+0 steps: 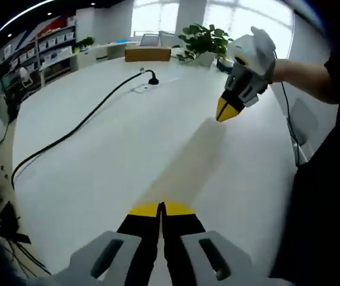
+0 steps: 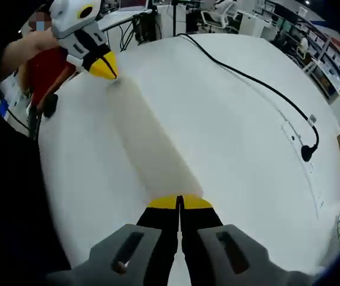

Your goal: Arrange the utensils inside the cutlery case until each visible utensil rests in its matching compartment.

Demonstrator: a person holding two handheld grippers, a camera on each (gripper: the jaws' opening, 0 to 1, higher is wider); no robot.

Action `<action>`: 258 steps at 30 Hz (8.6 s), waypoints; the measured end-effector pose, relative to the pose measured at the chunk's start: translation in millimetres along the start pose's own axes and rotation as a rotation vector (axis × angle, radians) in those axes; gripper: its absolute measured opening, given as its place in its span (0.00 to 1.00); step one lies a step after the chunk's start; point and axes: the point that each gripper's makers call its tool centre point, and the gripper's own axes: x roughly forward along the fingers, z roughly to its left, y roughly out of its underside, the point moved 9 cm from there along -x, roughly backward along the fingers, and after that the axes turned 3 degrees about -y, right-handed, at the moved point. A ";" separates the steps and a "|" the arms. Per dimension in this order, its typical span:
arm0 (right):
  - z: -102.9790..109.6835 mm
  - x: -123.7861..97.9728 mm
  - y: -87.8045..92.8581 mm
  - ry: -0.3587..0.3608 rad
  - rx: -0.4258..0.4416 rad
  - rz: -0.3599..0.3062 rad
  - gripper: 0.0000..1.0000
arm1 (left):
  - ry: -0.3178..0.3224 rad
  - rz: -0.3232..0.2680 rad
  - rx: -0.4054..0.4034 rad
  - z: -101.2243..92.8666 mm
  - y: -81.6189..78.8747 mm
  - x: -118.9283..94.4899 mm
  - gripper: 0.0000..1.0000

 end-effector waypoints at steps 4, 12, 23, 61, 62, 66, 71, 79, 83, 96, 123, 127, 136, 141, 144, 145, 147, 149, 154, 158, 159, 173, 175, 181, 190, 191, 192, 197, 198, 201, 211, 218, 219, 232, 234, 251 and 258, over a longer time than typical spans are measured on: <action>-0.7 4.0 -1.3 -0.015 0.019 0.007 0.00 | -0.014 0.034 0.027 3.5 -3.6 5.6 0.00; -1.3 6.4 0.5 -0.007 0.051 0.058 0.00 | 0.005 0.112 0.070 3.8 -7.1 15.7 0.00; -0.8 10.9 -6.1 0.008 0.051 0.141 0.00 | -0.018 0.217 0.106 6.5 -7.7 11.8 0.00; -7.2 20.6 -13.7 0.029 0.159 0.167 0.00 | -0.057 0.333 0.114 3.5 -20.8 17.9 0.00; -8.1 15.3 -14.9 0.025 0.163 0.168 0.00 | -0.059 0.343 0.115 3.2 -21.7 18.8 0.00; -7.7 16.3 -17.1 0.015 0.140 0.186 0.00 | -0.068 0.374 0.157 0.6 -24.2 21.8 0.00; -4.1 18.1 -21.5 0.048 0.095 0.230 0.00 | -0.033 0.376 0.136 6.5 -25.8 22.4 0.00; -5.3 16.9 -21.6 0.043 0.090 0.236 0.00 | -0.045 0.433 0.192 -0.4 -31.9 26.1 0.00; -4.9 16.5 -22.2 0.041 0.083 0.233 0.00 | -0.050 0.449 0.194 -0.6 -32.7 26.0 0.00; -3.3 17.4 -26.4 0.063 0.075 0.276 0.00 | -0.079 0.459 0.242 -5.2 -33.9 26.5 0.00; -5.2 12.1 -13.2 0.030 0.185 0.135 0.00 | -0.031 0.380 0.120 -2.3 -35.7 29.3 0.00; -2.9 10.6 -9.7 0.027 0.077 0.092 0.00 | -0.002 0.300 0.071 0.7 -30.8 24.9 0.00; 8.2 -22.5 -16.8 0.019 -0.392 -0.105 0.46 | 0.014 0.153 0.333 -1.2 -7.5 -9.0 0.45; 9.7 5.2 -22.0 -0.005 -0.449 -0.041 0.45 | 0.003 0.182 0.424 -3.1 2.4 10.9 0.64; 11.3 19.4 -21.6 -0.015 -0.465 -0.005 0.48 | 0.005 0.181 0.426 1.1 -2.1 22.0 0.68; 11.0 22.6 -21.6 -0.020 -0.472 -0.005 0.47 | 0.005 0.183 0.432 1.7 -2.8 24.9 0.68; 10.8 26.1 -22.6 -0.039 -0.442 0.004 0.46 | 0.035 0.173 0.449 0.2 -3.1 32.1 0.67; 9.5 28.2 -23.3 -0.057 -0.430 -0.002 0.45 | 0.082 0.125 0.468 -2.9 -3.9 37.6 0.62; 7.7 37.1 -16.9 -0.058 -0.448 0.043 0.41 | 0.053 0.147 0.502 1.0 -0.5 44.3 0.47; 7.6 32.7 -16.1 -0.052 -0.410 0.043 0.38 | 0.047 0.133 0.530 -0.6 -4.0 38.7 0.46; 6.4 32.0 -16.5 -0.051 -0.412 0.040 0.38 | 0.045 0.129 0.533 -0.8 -4.8 37.7 0.46; 3.7 32.8 -23.4 -0.090 -0.391 0.079 0.38 | 0.051 0.170 0.538 -2.6 -5.0 37.8 0.45; 2.6 34.9 -23.5 -0.091 -0.403 0.089 0.38 | 0.051 0.193 0.554 -2.5 -3.1 41.3 0.45; 0.8 35.8 -25.0 -0.101 -0.398 0.081 0.38 | 0.052 0.217 0.561 -0.1 -2.4 41.6 0.45; -8.0 35.1 -14.4 -0.092 -0.299 0.047 0.43 | 0.064 0.218 0.469 4.8 0.4 41.4 0.47; -9.1 30.8 -13.3 -0.095 -0.293 0.055 0.43 | 0.059 0.209 0.458 5.5 1.7 40.5 0.47; -9.7 27.3 -13.2 -0.087 -0.294 0.048 0.44 | 0.053 0.202 0.448 5.7 2.5 39.9 0.48; -13.6 -1.1 2.4 -0.045 -0.268 -0.021 0.48 | 0.094 0.187 0.387 3.4 12.5 29.8 0.58; -13.6 -5.9 6.6 -0.046 -0.259 -0.031 0.49 | 0.077 0.190 0.380 6.2 14.3 24.4 0.58; -17.4 -21.4 20.9 -0.022 -0.189 -0.093 0.45 | 0.047 0.180 0.365 11.5 19.7 8.0 0.57; -17.2 -27.3 17.8 0.011 -0.139 -0.082 0.01 | 0.016 0.137 0.376 0.0 5.5 -21.1 0.17; -5.4 -12.7 -1.7 -0.008 -0.139 -0.042 0.00 | 0.062 0.191 0.363 -13.1 -3.0 -9.2 0.13; -3.7 -10.4 -3.6 -0.012 -0.140 -0.034 0.00 | 0.067 0.211 0.357 -14.3 -4.3 -6.1 0.12; 4.3 11.7 -11.5 -0.032 -0.154 0.077 0.00 | 0.033 0.317 0.316 -11.1 -18.5 15.6 0.03; 5.8 12.1 -14.8 -0.029 -0.268 0.114 0.00 | 0.026 0.331 0.330 -10.1 -18.9 19.1 0.00; 5.4 15.9 -21.1 -0.020 -0.231 0.204 0.00 | 0.067 0.442 0.349 -8.3 -27.1 26.0 0.00; 4.4 16.0 -23.7 -0.035 -0.220 0.238 0.00 | 0.073 0.412 0.348 -7.0 -26.3 24.3 0.00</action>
